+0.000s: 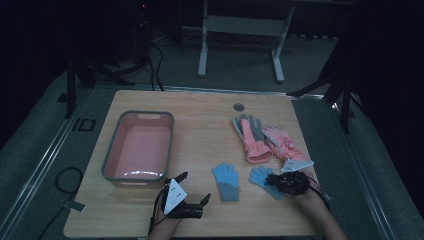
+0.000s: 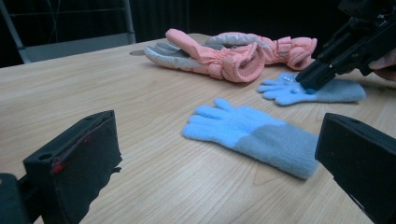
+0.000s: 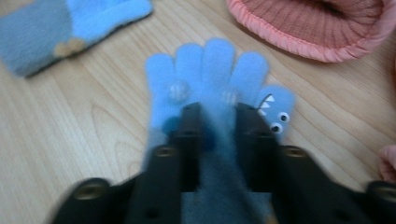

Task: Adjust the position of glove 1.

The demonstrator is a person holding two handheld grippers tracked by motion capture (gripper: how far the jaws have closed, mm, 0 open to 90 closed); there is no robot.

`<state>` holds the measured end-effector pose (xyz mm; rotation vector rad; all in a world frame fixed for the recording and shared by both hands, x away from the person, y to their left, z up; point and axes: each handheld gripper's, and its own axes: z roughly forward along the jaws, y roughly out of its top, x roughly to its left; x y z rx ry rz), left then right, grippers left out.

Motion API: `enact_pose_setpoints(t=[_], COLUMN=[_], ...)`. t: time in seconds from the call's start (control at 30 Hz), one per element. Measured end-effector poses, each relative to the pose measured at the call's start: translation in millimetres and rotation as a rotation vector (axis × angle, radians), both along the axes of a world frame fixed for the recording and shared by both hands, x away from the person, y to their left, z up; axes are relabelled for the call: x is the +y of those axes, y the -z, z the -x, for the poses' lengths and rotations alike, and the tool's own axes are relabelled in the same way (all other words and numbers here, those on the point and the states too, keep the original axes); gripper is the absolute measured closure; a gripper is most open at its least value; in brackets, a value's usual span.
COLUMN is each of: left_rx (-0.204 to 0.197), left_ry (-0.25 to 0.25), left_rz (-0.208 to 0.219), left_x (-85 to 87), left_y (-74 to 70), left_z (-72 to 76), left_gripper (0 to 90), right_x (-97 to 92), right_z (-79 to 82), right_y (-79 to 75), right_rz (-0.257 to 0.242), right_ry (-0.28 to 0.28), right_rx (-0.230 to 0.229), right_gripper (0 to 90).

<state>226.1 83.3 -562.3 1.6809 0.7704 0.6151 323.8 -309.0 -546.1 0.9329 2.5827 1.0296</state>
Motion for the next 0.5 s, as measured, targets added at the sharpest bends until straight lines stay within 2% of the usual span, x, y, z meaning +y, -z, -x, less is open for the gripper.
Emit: enact_pose_setpoints(t=[0.1,0.17,0.2,0.23,0.33,0.4,0.43,0.47,0.5], left_rx=[0.000,-0.001,-0.001,-0.003,-0.003,-0.005,-0.005,-0.005,-0.008], left_ry=[-0.002,-0.004,-0.004,-0.005,-0.005,-0.005,-0.005,-0.005,-0.004], left_rz=[0.000,0.000,0.000,0.001,0.000,-0.002,-0.002,-0.002,-0.004], left_x=[0.0,-0.1,-0.1,0.0,-0.1,-0.3,-0.3,-0.3,-0.5], left_y=[0.0,0.0,0.0,0.0,0.0,0.0,0.0,0.0,0.0], left_z=[0.0,0.1,0.1,0.3,0.3,0.5,0.5,0.5,0.7], left_gripper=[0.1,0.1,0.1,0.1,0.1,0.1,0.1,0.1,0.1], right_x=[4.6,11.7,11.7,19.2,29.1,33.0,33.0,34.4,34.4], right_z=[2.8,9.6,9.6,19.7,36.1,45.8,45.8,49.5,49.5], right_y=[-0.7,-6.3,-6.3,-17.8,-39.6,-53.2,-53.2,-58.0,-58.0], right_rz=[-0.002,-0.002,-0.002,-0.025,-0.076,-0.085,-0.085,-0.105,-0.105], right_ry=[0.062,0.113,0.113,0.183,0.302,0.393,0.393,0.430,0.430], right_rx=[0.004,-0.018,-0.018,-0.047,-0.093,-0.132,-0.132,-0.130,-0.130], right_gripper=[85.0,85.6,85.6,85.8,85.8,85.9,85.9,85.9,85.9])
